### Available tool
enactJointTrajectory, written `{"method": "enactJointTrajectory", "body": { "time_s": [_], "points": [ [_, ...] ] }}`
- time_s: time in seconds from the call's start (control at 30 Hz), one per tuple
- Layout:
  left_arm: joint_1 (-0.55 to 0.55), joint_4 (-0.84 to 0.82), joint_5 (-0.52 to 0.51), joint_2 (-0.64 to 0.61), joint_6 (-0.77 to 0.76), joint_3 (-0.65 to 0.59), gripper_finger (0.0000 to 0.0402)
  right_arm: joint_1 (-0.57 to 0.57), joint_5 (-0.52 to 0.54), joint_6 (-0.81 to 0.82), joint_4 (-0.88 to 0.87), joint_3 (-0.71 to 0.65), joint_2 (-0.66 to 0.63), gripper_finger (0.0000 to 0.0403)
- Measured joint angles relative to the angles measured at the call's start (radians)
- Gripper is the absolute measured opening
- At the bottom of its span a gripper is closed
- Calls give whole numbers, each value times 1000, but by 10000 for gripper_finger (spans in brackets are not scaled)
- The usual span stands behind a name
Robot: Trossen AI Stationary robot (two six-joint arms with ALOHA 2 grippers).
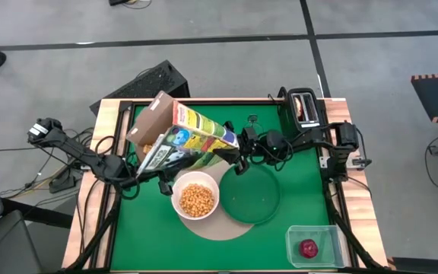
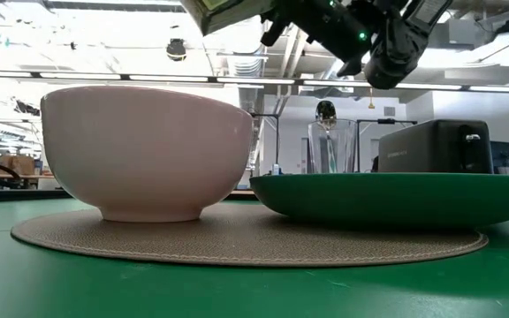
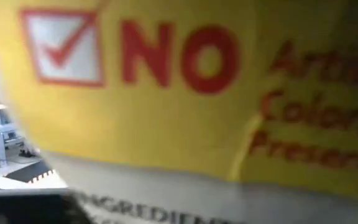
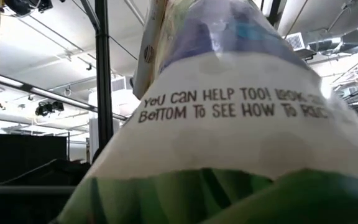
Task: Arrange a breakfast setting
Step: Pour the cereal into the white bowl
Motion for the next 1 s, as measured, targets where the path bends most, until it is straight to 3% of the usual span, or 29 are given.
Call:
{"method": "enactJointTrajectory", "body": {
  "time_s": [0.17,0.37,0.47,0.67,1.0],
  "points": [
    [0,0,-8,0,16,0,151,-6,-30,25,-9,0,-3,234],
    [-7,-13,-34,-15,40,0,150,-17,-46,42,-47,-8,-10,272],
    [-24,-24,-50,-36,69,0,149,-37,-116,31,-67,-35,-42,275],
    [-34,-152,-80,-115,65,22,149,-89,-132,59,-118,-146,-161,277],
    [4,-347,-49,-135,52,123,149,-110,-114,-119,-531,-202,-407,277]
  ]
}}
